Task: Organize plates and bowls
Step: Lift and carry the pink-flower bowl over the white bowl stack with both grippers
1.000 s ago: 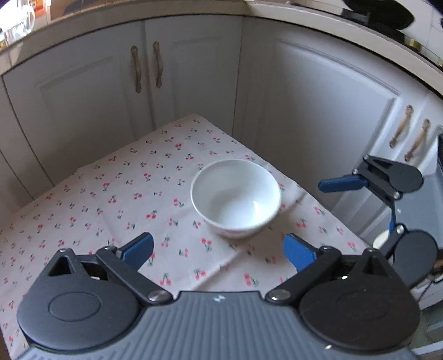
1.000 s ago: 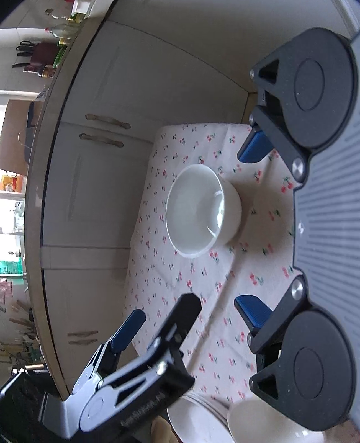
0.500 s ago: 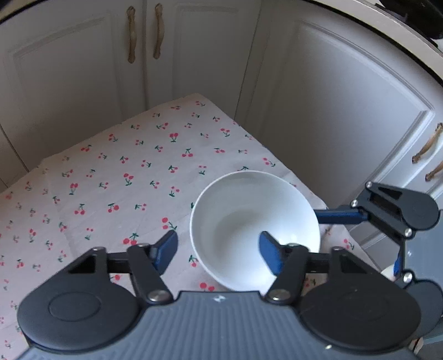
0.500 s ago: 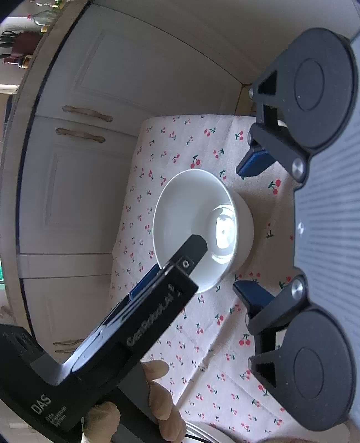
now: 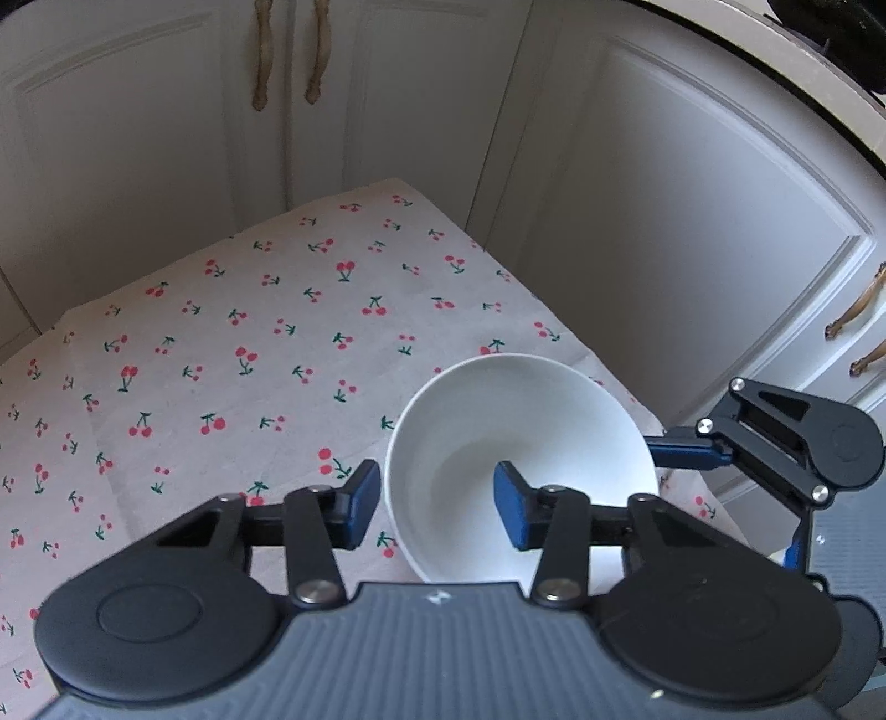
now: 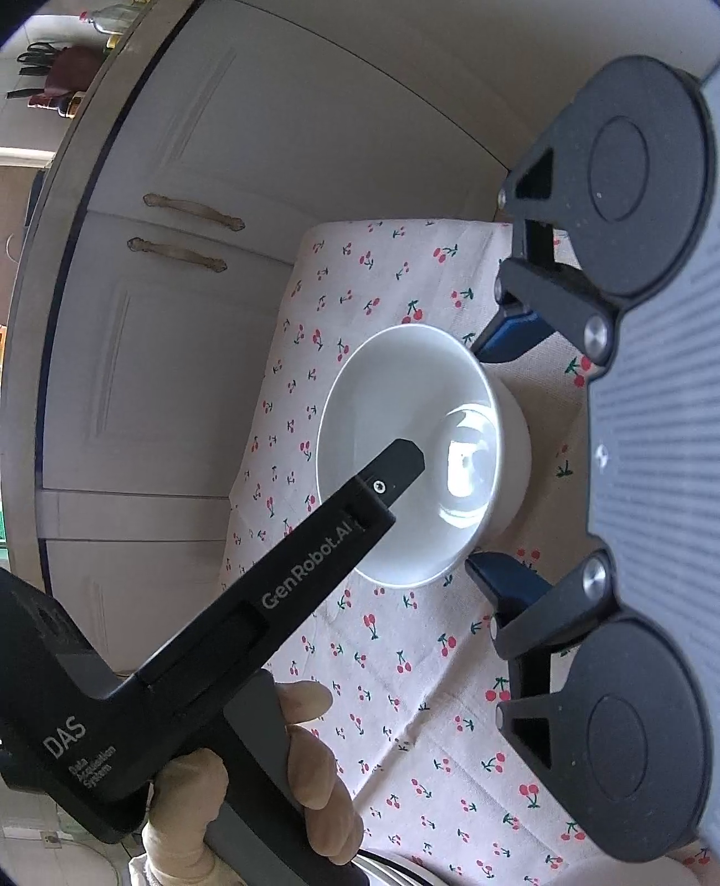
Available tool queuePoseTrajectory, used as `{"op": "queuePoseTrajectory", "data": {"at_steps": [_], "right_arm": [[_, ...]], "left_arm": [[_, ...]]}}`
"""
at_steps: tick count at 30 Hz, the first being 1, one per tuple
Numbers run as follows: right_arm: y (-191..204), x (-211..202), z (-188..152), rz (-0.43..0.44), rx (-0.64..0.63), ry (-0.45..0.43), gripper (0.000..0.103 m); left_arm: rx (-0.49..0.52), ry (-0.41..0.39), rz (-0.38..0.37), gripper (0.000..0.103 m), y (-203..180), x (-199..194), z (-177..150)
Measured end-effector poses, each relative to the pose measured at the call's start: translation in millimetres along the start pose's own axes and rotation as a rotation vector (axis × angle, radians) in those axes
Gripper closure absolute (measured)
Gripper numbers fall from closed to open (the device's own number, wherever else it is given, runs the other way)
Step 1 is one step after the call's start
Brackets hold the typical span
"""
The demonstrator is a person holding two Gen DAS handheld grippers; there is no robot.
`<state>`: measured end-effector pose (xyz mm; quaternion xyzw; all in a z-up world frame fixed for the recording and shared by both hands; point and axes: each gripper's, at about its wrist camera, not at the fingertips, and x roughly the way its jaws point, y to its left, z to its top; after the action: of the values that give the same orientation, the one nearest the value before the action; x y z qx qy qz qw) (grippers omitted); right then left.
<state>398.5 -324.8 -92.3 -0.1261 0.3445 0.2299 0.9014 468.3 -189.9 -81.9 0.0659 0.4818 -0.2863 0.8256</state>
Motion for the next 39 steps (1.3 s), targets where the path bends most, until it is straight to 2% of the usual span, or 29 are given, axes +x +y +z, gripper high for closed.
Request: {"op": "queuePoseTrajectory", "data": {"at_steps": [5,11,16,29,39], "right_arm": [[1,1,1,-0.009,0.0,0.0,0.023],[1,1,1,-0.009,0.002,-0.001,0.023],[4,-2,3,-0.012,-0.001,0.017,0.023],[29,-45,13,-0.007,-0.016,0.024,0.023],[67,-91,20,0.026,-0.032,0.036,0.023]], "left_arm": [[0.0,0.004,0.002,0.059,1,3,0],[-0.003,-0.003,-0.034,0.059,1,5,0],[0.012,-0.004,-0.025,0.059,-5,1,-3],[0.021,-0.05,-0.033,0.059,-28,-60,-21],[0.0,-0.102,-0.013,0.059,-45,-121,-58]]}}
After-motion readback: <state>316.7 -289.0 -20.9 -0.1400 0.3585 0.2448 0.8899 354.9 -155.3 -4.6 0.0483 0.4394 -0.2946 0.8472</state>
